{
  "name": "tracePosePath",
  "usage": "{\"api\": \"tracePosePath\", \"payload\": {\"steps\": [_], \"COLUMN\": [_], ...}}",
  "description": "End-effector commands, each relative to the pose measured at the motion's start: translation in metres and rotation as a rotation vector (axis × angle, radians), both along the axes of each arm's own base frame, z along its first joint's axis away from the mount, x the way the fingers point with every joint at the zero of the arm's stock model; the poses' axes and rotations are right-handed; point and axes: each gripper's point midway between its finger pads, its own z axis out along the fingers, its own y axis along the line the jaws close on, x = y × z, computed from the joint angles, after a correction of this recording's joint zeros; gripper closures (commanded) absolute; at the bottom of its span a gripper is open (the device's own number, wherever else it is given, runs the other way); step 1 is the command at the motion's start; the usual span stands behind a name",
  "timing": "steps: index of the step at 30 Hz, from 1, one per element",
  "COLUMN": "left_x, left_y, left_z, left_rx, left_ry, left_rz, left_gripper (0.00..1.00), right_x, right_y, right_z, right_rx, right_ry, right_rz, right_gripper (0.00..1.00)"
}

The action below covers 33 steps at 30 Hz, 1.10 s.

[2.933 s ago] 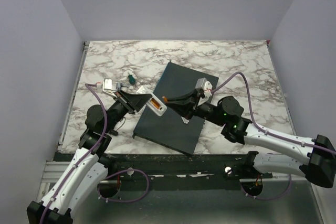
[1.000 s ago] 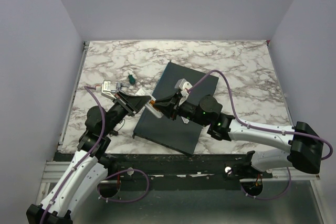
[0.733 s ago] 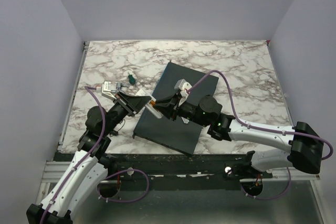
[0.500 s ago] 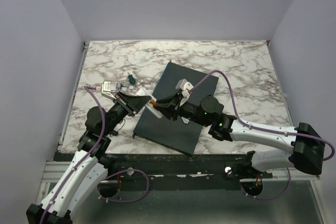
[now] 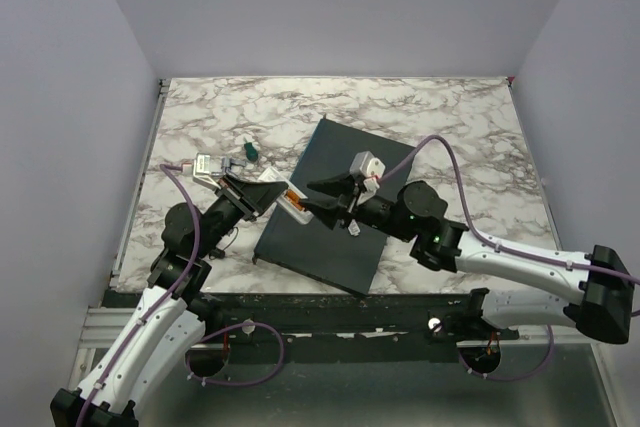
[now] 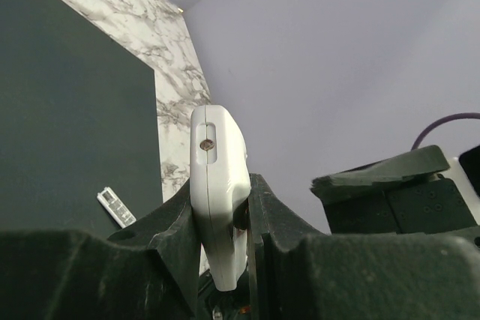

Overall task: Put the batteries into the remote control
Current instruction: Load the battery into the remote control.

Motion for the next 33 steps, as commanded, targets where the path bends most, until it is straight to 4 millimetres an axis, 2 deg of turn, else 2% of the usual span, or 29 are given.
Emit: {"api": "tracePosePath", "payload": {"steps": [1, 6, 10, 15, 22, 33], "left_x": [-0.011, -0.023, -0.031, -0.040, -0.051, -0.056], "left_y": [-0.012, -0.028, -0.038, -0.049, -0.062, -0.069], "left_z": [0.011, 0.009, 0.009, 0.012, 0.009, 0.008], "left_rx": [0.013, 0.035, 0.038, 0.057, 0.076, 0.085], "left_ry": [-0.049, -0.057, -0.065, -0.077, -0.083, -0.087], "left_rz": [-0.097, -0.237, -0.329, -0.402, -0.454, -0.490], "left_gripper": [1.00, 1.00, 1.00, 1.00, 1.00, 1.00], "right_x": [-0.032, -0.059, -0.071, -0.071, -0.069, -0.072], "right_y": [-0.013, -0.030, -0.040, -0.045, -0.043, -0.040], "right_z": [0.004, -0.011, -0.022, -0.033, -0.029, -0.022], "right_rx": [-0.122, -0.270, -0.362, -0.456, -0.462, -0.425], "right_ry": [-0.269, -0.487, -0.590, -0.639, -0.668, -0.677], "right_rz": [0.138, 0.275, 0.353, 0.383, 0.384, 0.389], "right_gripper": [0.55, 0.54, 0.57, 0.62, 0.63, 0.63]}}
